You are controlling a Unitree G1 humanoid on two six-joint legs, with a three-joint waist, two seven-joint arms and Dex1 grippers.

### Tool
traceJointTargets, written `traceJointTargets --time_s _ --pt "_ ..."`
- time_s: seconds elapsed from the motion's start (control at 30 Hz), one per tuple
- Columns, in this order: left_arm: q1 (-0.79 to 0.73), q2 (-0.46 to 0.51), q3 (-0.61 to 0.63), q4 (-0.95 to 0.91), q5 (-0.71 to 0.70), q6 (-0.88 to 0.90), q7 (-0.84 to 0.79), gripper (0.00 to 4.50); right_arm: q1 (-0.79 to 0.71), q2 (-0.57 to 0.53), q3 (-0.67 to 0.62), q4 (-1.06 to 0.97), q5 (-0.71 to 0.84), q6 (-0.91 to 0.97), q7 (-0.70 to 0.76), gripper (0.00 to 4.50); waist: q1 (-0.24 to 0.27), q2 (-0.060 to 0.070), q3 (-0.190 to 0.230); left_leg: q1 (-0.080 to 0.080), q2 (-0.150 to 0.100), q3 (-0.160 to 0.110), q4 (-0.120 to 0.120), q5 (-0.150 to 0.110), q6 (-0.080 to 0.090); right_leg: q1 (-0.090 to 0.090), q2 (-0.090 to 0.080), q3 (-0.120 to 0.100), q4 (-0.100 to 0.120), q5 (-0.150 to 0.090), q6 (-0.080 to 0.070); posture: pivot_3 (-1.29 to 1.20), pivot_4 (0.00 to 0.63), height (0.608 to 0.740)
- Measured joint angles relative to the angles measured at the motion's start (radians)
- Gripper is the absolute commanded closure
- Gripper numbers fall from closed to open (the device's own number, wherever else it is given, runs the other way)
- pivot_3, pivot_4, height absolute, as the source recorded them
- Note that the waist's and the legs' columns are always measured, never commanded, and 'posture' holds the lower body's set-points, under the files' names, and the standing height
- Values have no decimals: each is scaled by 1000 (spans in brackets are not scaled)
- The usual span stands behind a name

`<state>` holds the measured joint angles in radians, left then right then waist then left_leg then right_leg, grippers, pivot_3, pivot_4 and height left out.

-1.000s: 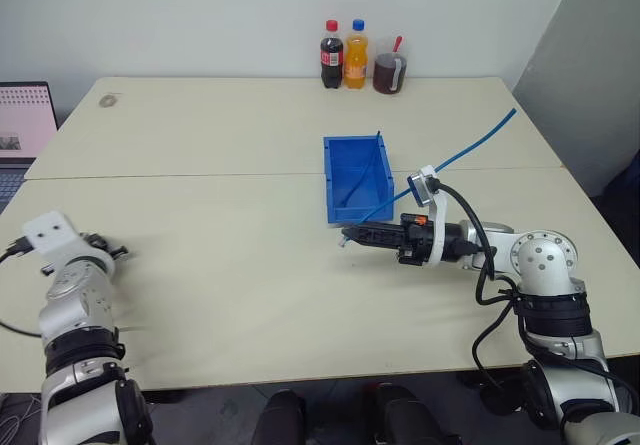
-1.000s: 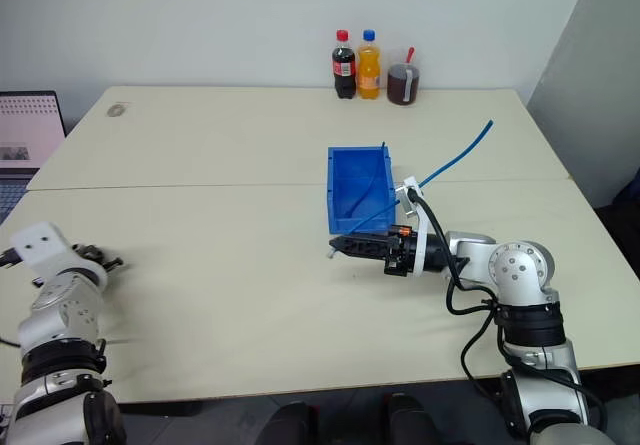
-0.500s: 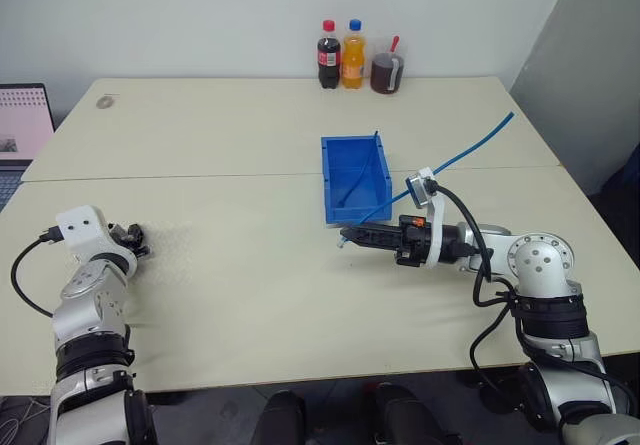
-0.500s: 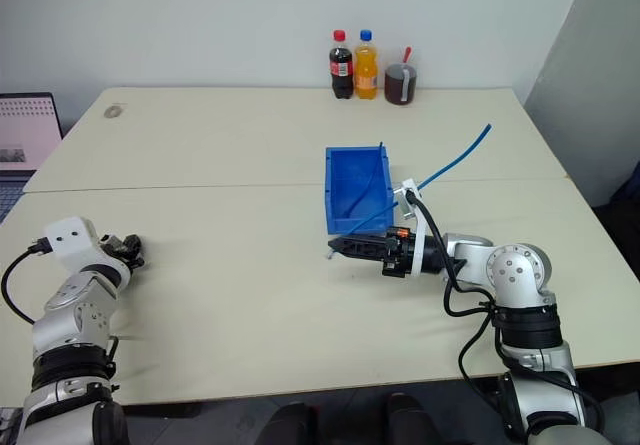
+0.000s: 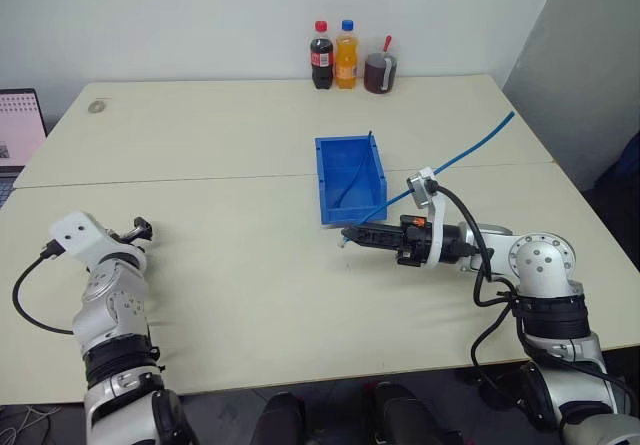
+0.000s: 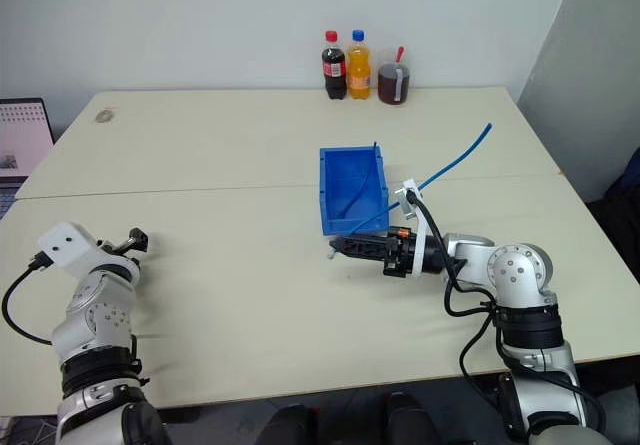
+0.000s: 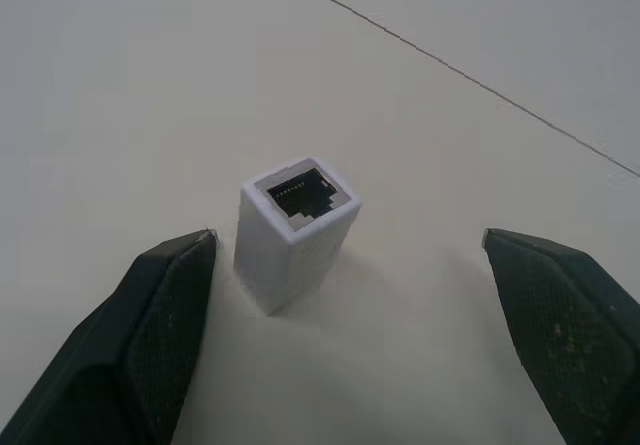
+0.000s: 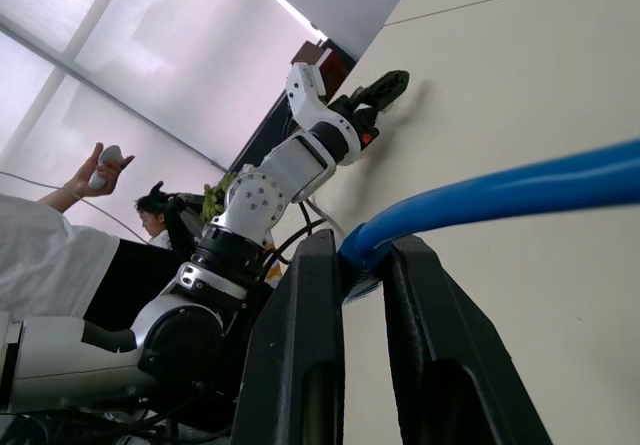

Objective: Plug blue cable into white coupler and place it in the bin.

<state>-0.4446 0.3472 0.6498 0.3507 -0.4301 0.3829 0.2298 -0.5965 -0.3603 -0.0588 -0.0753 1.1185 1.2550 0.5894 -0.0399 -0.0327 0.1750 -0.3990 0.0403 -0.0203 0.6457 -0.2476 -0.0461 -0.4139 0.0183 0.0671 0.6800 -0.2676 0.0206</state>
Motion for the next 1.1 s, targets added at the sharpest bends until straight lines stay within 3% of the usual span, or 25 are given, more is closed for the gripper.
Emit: traceJointTargets --time_s 0.8,0.9,1.1 --pt "-151 -19 30 162 48 -127 356 37 20 -4 -19 -10 1 7 -22 4226 -22 0 0 1 -1 0 -1 0 0 0 2 1 0 0 1 0 150 740" --pt "-157 -19 30 176 53 -137 365 443 20 -4 -19 -10 1 8 -23 4226 -22 0 0 1 -1 0 -1 0 0 0 2 1 0 0 1 0 150 740" --pt "-158 -11 30 202 57 -154 367 1751 20 -1 -20 -10 1 9 -26 4226 -17 0 0 1 -1 -1 0 0 0 0 2 0 0 0 1 0 150 740"
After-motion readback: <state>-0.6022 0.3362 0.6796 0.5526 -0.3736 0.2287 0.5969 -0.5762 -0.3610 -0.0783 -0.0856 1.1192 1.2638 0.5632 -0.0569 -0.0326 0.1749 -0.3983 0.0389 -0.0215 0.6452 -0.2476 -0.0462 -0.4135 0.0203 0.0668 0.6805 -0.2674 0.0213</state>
